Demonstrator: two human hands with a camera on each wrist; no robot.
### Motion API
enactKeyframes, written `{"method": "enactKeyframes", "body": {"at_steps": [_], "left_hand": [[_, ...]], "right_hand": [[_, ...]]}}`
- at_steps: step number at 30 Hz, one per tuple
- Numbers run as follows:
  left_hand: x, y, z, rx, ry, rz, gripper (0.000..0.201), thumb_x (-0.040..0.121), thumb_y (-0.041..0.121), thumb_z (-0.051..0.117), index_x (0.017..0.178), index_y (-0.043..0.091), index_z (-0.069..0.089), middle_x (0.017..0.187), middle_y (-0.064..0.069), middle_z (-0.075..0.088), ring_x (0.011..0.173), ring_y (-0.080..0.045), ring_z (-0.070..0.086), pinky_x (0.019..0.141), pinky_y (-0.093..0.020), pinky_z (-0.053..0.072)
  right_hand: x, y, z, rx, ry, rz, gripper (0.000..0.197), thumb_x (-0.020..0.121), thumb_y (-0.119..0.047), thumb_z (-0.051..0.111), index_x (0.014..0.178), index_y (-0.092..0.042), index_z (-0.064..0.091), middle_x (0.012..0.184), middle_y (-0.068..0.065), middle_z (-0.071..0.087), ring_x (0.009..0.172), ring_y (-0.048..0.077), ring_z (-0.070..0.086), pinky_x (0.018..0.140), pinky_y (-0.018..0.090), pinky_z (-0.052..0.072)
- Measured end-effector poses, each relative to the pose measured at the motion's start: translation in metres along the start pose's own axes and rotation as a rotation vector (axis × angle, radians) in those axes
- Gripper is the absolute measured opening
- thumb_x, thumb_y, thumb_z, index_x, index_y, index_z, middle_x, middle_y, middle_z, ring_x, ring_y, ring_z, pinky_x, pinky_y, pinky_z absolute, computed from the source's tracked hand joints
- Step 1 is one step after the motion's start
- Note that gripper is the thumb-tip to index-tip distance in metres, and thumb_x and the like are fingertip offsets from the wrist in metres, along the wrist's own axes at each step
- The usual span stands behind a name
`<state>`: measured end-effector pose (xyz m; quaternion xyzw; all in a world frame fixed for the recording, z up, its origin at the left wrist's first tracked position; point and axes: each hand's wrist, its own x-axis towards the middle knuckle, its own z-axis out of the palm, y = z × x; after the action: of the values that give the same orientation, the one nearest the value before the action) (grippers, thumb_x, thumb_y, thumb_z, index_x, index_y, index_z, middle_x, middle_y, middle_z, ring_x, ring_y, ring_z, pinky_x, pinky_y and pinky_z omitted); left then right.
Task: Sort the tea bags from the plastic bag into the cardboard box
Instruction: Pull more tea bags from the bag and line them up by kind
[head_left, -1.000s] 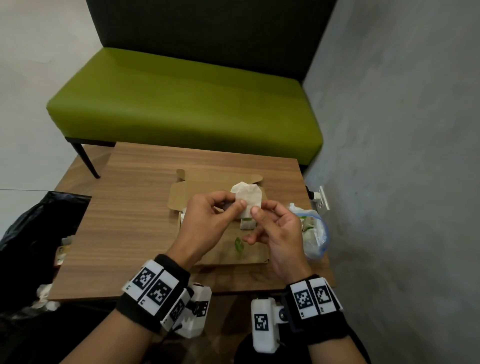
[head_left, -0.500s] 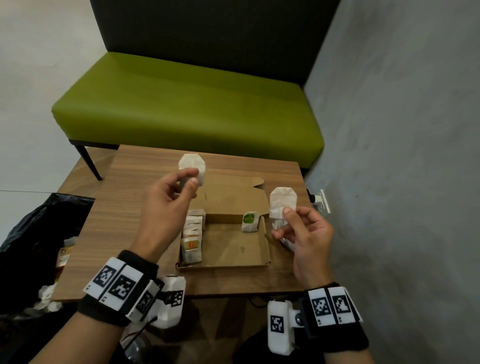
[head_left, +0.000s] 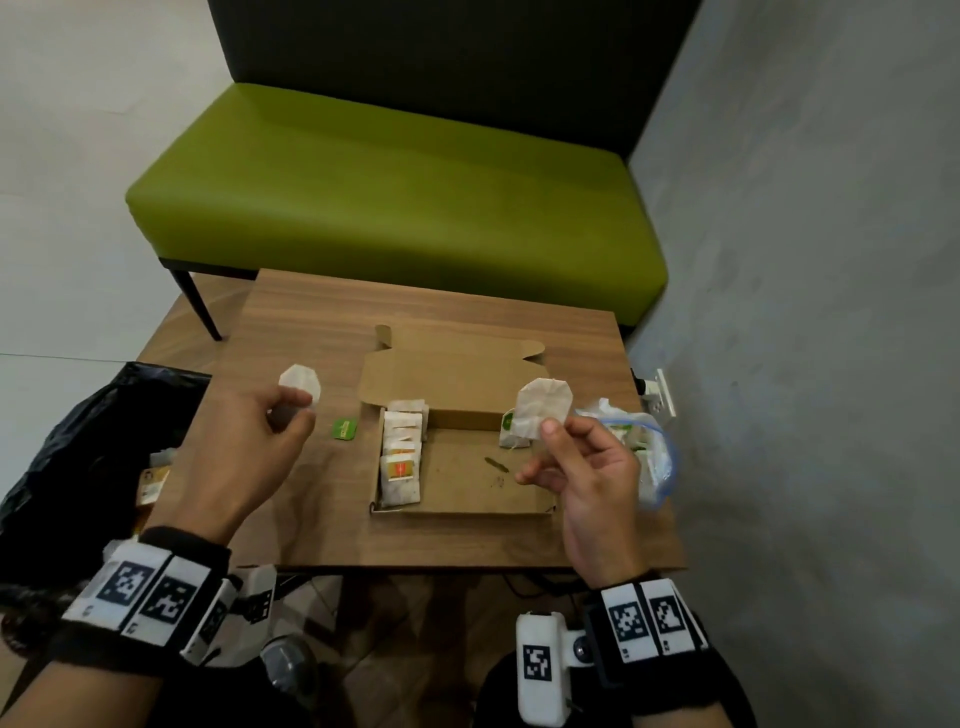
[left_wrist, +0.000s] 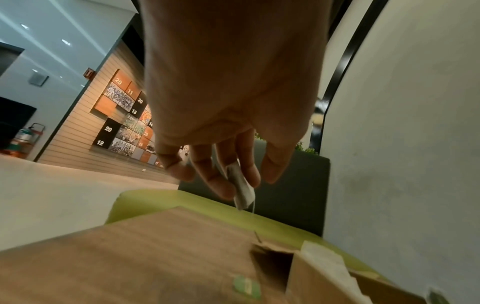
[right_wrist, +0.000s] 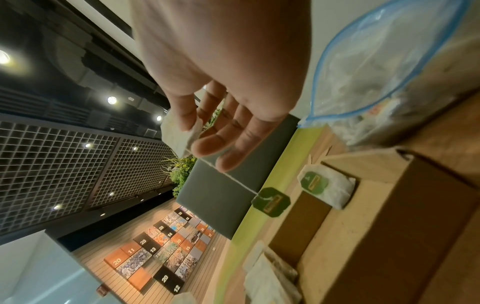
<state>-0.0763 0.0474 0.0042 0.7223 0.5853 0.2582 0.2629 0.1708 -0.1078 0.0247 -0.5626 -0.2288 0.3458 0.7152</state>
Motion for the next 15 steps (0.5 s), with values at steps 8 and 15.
{"method": "enactKeyframes", "body": {"at_steps": [8, 15], "left_hand": [[-0.02, -0.004, -0.008, 0.333, -0.167, -0.006, 0.014, 0.093, 0.034, 0.061, 0.103, 0.033, 0.071, 0.124, 0.003, 0.068, 0.092, -0.019, 0.067, 0.073, -0.031, 0.048], [-0.044, 0.034, 0.017, -0.565, -0.296, 0.047, 0.035, 0.083, 0.047, 0.069, 0.109, 0.026, 0.07, 0.1, 0.011, 0.072, 0.088, -0.01, 0.067, 0.069, -0.029, 0.052]], "right_hand": [[-0.016, 0.037, 0.037, -0.026, -0.096, 0.152, 0.027, 0.075, -0.022, 0.076, 0.093, -0.002, 0.071, 0.077, 0.002, 0.069, 0.052, 0.012, 0.049, 0.055, 0.036, 0.059], [-0.033, 0.053, 0.064, -0.008, -0.156, 0.215, 0.024, 0.079, -0.019, 0.074, 0.095, -0.001, 0.073, 0.07, 0.005, 0.065, 0.052, 0.012, 0.044, 0.05, 0.032, 0.055]]}}
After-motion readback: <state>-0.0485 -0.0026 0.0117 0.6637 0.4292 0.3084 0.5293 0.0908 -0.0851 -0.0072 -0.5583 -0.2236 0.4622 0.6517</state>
